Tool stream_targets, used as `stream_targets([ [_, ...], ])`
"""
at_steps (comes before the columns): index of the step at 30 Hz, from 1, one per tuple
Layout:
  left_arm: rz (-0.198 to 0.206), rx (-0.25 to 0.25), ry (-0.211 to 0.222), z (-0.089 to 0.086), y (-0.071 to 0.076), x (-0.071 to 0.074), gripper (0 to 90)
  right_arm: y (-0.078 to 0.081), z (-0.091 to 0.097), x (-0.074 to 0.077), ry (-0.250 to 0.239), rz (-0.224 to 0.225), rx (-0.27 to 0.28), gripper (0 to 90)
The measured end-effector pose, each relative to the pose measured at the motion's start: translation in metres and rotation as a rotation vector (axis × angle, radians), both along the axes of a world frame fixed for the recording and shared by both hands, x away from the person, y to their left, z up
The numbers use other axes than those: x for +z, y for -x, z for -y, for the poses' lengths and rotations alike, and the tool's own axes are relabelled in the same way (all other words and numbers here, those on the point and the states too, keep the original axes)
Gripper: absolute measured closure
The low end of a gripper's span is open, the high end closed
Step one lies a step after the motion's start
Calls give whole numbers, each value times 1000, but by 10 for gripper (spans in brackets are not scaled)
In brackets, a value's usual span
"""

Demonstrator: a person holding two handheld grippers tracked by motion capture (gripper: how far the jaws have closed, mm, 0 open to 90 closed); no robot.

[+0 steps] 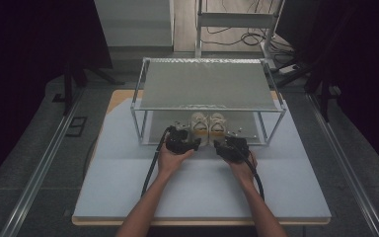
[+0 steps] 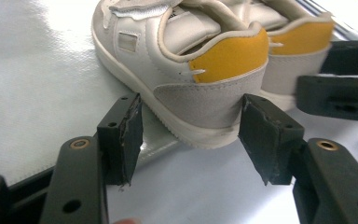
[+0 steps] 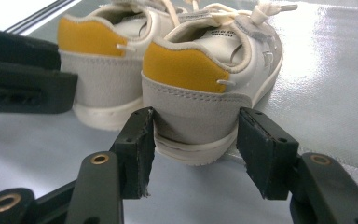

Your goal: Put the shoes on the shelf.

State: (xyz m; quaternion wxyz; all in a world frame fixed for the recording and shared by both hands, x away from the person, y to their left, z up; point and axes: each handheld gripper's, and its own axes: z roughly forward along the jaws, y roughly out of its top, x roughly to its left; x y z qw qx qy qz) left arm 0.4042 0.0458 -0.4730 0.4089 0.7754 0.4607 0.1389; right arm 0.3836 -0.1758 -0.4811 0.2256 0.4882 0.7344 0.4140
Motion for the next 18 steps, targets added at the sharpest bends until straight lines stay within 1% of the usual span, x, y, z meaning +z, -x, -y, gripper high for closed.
stream_targets([
  [2,-6,-1,10,1,-2,0,392,0,0,0,-2,1,0,467],
  [3,2,-7,-7,2,-3,0,392,0,0,0,-2,1,0,467],
  [7,4,-2,3,2,-5,0,391,-1,1,0,-4,0,-1,467],
  [9,3,7,9,1,-7,-2,389,-1,0,0,0,2,0,467],
  [12,15,23,6,2,-8,-3,390,-1,0,0,0,3,-1,467],
  [14,9,24,14,2,-10,-4,388,-1,0,0,-1,2,-1,468],
  [15,10,23,9,2,-10,-4,387,-1,0,0,0,3,-1,468],
  [16,8,29,3,2,-11,-4,387,-1,0,0,-1,3,-2,468],
  [17,0,43,13,3,-11,-4,385,-1,0,0,0,2,-1,468],
  [18,-1,35,8,3,-13,-4,383,-1,0,0,0,2,-1,469],
])
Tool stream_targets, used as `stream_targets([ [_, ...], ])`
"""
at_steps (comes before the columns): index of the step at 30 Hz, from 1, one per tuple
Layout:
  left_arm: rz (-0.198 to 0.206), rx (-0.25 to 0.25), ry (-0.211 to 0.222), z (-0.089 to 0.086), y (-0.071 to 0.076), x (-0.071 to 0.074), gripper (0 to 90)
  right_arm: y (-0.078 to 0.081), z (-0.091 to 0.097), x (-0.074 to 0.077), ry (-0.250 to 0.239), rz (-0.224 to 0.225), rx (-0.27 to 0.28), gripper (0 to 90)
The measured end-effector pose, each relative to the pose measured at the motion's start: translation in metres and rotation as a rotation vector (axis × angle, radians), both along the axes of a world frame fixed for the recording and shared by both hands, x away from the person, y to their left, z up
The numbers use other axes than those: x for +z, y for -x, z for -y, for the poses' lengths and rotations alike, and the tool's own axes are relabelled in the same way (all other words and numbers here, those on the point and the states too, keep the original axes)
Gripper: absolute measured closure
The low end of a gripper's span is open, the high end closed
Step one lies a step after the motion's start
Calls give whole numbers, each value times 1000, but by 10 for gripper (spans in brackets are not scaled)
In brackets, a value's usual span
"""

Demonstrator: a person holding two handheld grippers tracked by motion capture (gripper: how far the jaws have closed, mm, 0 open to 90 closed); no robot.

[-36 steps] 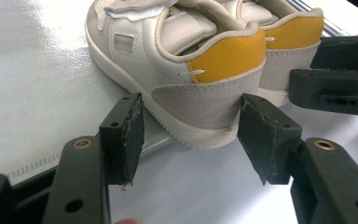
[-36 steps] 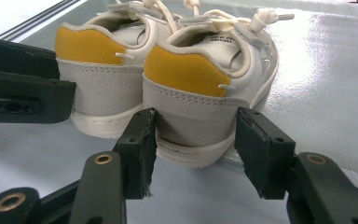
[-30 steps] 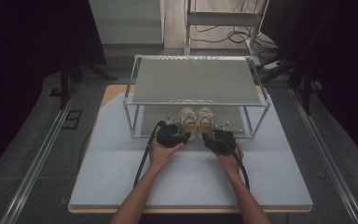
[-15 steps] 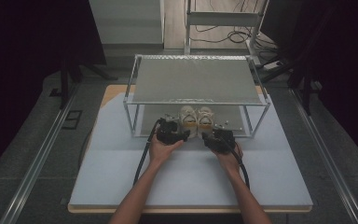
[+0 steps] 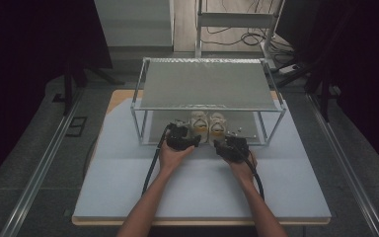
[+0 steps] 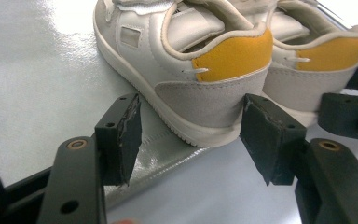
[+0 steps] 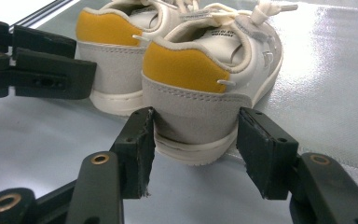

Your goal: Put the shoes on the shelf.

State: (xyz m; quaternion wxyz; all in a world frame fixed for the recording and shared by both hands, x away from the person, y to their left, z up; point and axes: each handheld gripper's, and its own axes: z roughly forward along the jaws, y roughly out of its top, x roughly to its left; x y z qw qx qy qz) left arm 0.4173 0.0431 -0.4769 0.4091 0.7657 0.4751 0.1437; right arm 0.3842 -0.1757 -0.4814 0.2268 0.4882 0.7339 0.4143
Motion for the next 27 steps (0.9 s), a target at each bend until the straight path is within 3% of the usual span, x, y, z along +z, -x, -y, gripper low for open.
stream_targets([
  [3,-5,20,0,2,-2,-1,383,0,0,0,2,1,0,469],
  [5,-3,-1,-1,0,-5,-3,381,0,0,0,2,-1,0,469],
  [10,-16,-3,20,-1,-5,-4,388,0,0,0,4,5,-2,467],
  [14,-25,-15,12,0,-6,-5,400,-2,-1,0,10,20,-9,471],
  [27,-34,-19,18,-1,-7,-5,398,-18,-4,-1,42,28,-39,469],
])
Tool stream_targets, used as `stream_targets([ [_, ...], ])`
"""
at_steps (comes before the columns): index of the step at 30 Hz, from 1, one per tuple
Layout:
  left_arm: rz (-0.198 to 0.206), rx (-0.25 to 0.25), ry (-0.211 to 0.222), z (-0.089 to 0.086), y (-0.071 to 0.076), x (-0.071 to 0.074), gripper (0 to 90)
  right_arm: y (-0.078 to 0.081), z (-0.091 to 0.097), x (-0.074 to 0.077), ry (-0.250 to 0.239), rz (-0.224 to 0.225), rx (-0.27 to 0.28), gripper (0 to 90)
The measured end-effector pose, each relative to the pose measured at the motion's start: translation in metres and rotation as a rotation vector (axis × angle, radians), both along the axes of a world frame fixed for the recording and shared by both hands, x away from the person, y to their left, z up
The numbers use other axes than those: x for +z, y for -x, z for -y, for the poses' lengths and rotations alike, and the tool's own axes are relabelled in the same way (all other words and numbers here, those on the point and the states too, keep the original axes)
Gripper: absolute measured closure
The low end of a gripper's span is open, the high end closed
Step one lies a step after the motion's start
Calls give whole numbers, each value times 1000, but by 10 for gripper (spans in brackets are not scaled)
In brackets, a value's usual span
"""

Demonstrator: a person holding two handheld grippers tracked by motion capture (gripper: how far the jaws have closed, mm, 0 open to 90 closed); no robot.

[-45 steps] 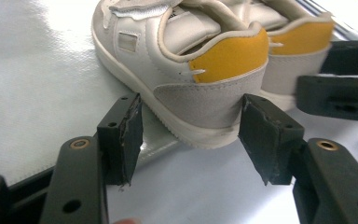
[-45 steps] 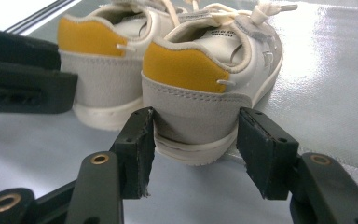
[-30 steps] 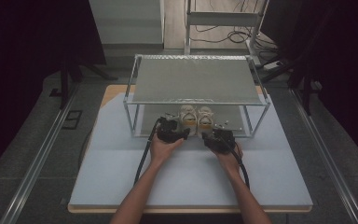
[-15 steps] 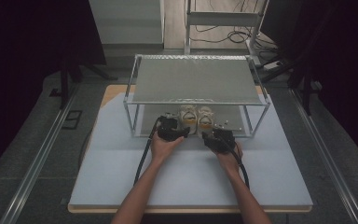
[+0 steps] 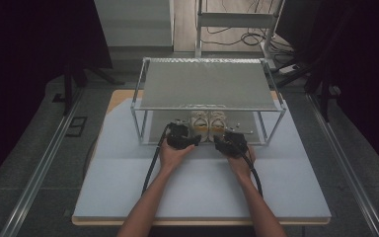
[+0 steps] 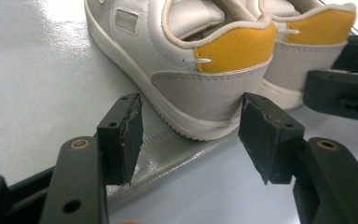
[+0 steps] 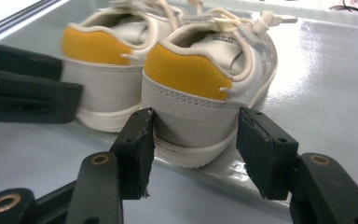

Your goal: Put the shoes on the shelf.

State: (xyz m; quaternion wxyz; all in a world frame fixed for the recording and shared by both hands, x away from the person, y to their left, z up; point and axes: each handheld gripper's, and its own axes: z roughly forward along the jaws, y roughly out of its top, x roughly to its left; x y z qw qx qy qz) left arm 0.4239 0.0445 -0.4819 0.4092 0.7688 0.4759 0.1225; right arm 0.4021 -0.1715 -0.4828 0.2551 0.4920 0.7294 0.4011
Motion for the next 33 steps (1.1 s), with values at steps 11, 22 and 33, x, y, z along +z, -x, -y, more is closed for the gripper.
stream_targets([
  [11,2,3,-3,0,0,0,396,-6,0,-8,-28,-9,-8,464],
  [22,22,1,4,-3,4,4,319,0,8,0,-52,-2,-2,421],
  [33,27,13,33,-9,19,10,313,14,15,5,-77,20,29,412],
])
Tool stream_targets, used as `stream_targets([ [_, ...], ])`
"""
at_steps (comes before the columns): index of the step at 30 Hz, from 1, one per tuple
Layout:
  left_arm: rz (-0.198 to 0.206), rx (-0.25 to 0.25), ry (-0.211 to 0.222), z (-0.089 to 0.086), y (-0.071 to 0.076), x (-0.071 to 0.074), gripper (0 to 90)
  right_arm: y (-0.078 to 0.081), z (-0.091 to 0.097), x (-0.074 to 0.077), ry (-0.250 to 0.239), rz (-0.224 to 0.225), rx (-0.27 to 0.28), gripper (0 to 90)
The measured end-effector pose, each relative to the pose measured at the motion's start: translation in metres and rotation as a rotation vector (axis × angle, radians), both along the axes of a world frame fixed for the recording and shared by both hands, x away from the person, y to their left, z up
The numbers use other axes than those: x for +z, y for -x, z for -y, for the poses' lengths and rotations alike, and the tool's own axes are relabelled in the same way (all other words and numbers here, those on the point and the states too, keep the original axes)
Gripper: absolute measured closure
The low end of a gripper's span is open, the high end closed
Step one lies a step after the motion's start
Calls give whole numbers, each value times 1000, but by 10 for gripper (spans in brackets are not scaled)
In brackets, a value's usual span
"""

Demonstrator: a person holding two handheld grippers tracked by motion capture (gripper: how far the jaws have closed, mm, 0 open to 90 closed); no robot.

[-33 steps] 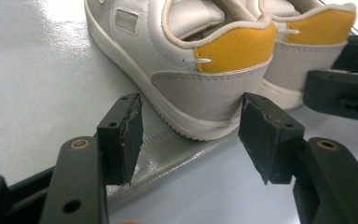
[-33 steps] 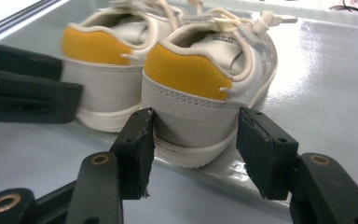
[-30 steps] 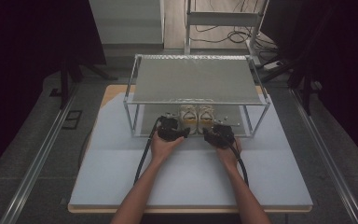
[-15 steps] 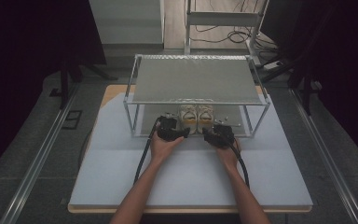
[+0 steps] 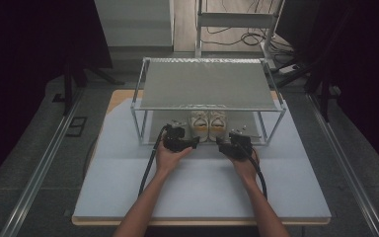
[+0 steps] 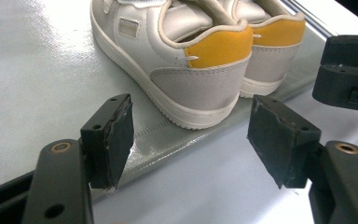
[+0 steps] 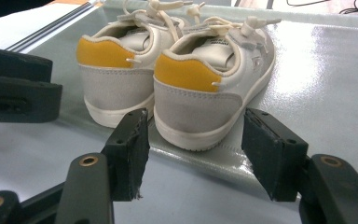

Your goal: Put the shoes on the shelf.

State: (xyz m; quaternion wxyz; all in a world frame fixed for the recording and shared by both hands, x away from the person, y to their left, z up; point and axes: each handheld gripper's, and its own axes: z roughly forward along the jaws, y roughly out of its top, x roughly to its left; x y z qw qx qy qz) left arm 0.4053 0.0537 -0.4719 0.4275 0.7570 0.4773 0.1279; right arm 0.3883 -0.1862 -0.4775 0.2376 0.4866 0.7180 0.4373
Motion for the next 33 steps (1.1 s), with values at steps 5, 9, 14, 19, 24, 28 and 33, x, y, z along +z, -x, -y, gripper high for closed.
stream_targets([
  [5,4,-19,11,-2,4,2,313,2,2,-2,-5,-3,7,412],
  [9,-1,-15,23,-2,11,3,314,4,3,-1,-7,-4,19,411],
  [14,16,-48,24,-8,22,5,314,11,3,4,-4,7,49,411],
  [19,28,-67,37,-20,36,7,314,23,6,7,-2,22,87,413],
  [24,30,-81,35,-34,51,6,316,37,13,8,13,29,123,411],
  [28,28,-98,44,-47,62,5,316,50,21,8,11,19,148,409],
  [33,23,-108,38,-60,77,1,316,66,32,5,17,18,166,405],
])
